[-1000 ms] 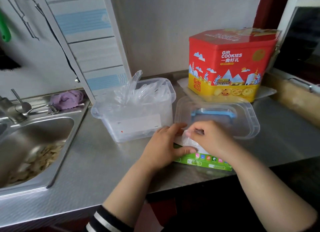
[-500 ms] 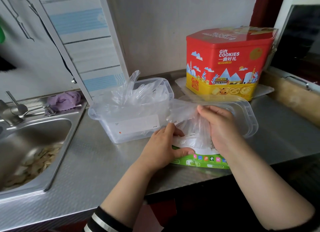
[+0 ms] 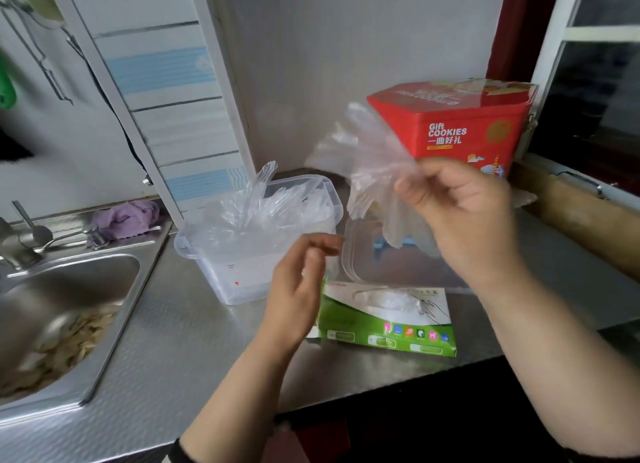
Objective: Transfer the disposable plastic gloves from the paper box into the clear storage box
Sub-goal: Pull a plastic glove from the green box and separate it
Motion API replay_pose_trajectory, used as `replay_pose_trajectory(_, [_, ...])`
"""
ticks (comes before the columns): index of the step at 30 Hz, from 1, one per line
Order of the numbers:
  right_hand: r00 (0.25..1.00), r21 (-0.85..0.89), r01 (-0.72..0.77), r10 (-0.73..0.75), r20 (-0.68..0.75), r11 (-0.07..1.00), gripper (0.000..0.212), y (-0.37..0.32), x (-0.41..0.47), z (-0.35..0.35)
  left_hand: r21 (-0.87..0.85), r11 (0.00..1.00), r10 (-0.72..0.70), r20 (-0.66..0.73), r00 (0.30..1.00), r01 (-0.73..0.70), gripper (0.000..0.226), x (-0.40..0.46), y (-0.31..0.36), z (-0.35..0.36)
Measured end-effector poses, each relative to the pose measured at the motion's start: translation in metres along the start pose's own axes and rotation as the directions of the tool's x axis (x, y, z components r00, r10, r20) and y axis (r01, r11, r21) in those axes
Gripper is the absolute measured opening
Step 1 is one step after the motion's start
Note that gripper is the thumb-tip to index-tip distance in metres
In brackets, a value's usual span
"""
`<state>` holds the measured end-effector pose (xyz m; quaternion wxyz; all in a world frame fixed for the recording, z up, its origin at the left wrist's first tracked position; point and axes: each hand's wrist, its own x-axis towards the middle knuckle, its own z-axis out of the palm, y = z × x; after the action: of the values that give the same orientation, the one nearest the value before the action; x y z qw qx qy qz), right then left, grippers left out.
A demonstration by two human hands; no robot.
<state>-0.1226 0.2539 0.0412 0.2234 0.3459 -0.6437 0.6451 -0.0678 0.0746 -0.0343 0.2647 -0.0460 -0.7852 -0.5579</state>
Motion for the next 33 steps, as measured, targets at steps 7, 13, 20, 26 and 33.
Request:
replay_pose_trajectory(7, [0.882, -0.424, 0.46, -0.347, 0.319, 0.78, 0.023, 0.034, -0.031, 0.024, -0.406, 0.814, -0.32, 0.283, 0.904, 0.415, 0.096, 0.044, 0.058, -0.037])
replay_pose_trajectory(13, [0.833, -0.533, 0.549, -0.368, 0.413, 0.644, 0.03, 0.041, -0.028, 0.036, -0.109, 0.976, -0.176, 0.122, 0.977, 0.189, 0.015, 0.056, 0.058, -0.042])
replay_pose_trajectory(20, [0.823, -0.627, 0.553, -0.243, 0.513, 0.549, 0.07, 0.033, -0.009, 0.077, 0.138, 0.988, 0.103, -0.301, 0.948, -0.063, 0.019, 0.083, 0.054, -0.075])
replay_pose_trajectory(26, [0.65, -0.676, 0.326, 0.363, 0.667, 0.66, 0.082, 0.031, 0.029, 0.124, 0.515, 0.828, 0.013, -0.413, 0.911, 0.222, 0.014, 0.125, 0.006, -0.114])
replay_pose_trajectory(33, [0.345, -0.676, 0.102, 0.611, 0.712, 0.73, 0.1, 0.053, 0.066, 0.157, 0.779, 0.497, -0.194, -0.329, 0.924, 0.382, 0.022, 0.136, -0.027, -0.128])
